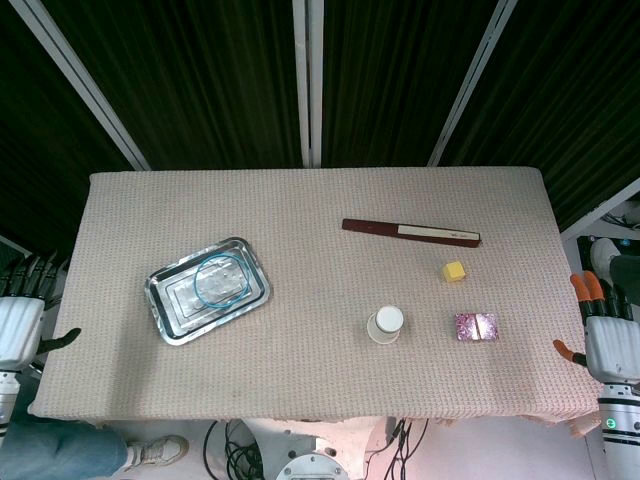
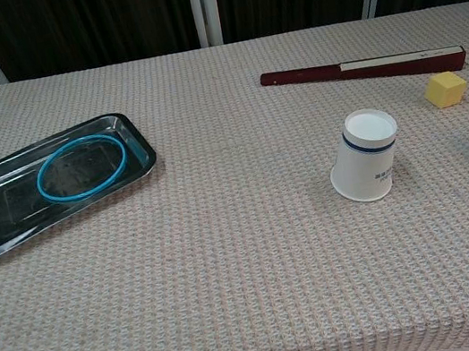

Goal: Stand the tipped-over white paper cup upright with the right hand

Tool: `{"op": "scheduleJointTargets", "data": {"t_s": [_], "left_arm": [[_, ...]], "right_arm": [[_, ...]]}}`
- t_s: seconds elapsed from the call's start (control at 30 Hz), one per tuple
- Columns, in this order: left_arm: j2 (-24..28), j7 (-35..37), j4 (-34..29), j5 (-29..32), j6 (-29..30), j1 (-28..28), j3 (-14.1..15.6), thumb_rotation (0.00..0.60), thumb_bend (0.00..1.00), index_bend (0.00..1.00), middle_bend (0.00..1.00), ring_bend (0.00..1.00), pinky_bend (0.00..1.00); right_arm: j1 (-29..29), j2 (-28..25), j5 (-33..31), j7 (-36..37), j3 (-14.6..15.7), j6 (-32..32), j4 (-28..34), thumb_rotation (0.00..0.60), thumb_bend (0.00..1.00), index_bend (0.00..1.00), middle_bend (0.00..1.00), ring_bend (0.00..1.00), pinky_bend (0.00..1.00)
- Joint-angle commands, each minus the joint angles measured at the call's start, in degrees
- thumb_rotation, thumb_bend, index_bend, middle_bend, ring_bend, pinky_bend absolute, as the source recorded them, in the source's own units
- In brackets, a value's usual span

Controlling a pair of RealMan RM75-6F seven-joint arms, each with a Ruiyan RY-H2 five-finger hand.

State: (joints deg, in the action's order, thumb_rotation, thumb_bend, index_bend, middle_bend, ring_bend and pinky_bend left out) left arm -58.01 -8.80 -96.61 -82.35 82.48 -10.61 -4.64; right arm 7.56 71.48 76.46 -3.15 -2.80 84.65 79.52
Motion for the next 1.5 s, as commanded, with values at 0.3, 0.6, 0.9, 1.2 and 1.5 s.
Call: {"op": "scheduleJointTargets", "data": {"t_s": [0.3,0.6,0.9,1.2,1.5], "left_arm": [[-0.78,1.69,1.20,1.36,0.55,0.55,-0.77,0.600,0.10,0.00,0.00,0.00,0.04],[-0.24,2.25,1.28,0.63,0.28,1.04,-0.02,0.600,0.10,0.00,0.00,0.00,0.04],[0.60,1.84,-0.26,0.14,0.43,1.73,0.65,0.600,0.10,0.00,0.00,0.00,0.04],[0.67,0.79,0.08,1.15,-0.82,1.63,0.78,0.600,0.10,0.00,0.00,0.00,0.04],[0.83,0.60,-0.04,1.22,-1.47,1.45,0.84,0.600,0.10,0.00,0.00,0.00,0.04]], "right_arm": [[-0.21,-0.95,1.71,0.11,-0.33,-1.31,0.83,0.600,0.00,0.00,0.00,0.00,0.00],[3.46,-4.14,5.31,-5.60,-0.66,-5.40,7.42,0.600,0.00,0.00,0.00,0.00,0.00],[15.96,-11.37,8.33,-27.05,-3.18,-20.13,27.67,0.600,0.00,0.00,0.00,0.00,0.00],[25.27,-6.84,-2.06,-46.79,-3.28,-31.93,35.15,0.600,0.00,0.00,0.02,0.00,0.00],[31.11,1.44,-13.98,-61.92,-0.75,-31.63,33.40,0.600,0.00,0.00,0.02,0.00,0.00]]}}
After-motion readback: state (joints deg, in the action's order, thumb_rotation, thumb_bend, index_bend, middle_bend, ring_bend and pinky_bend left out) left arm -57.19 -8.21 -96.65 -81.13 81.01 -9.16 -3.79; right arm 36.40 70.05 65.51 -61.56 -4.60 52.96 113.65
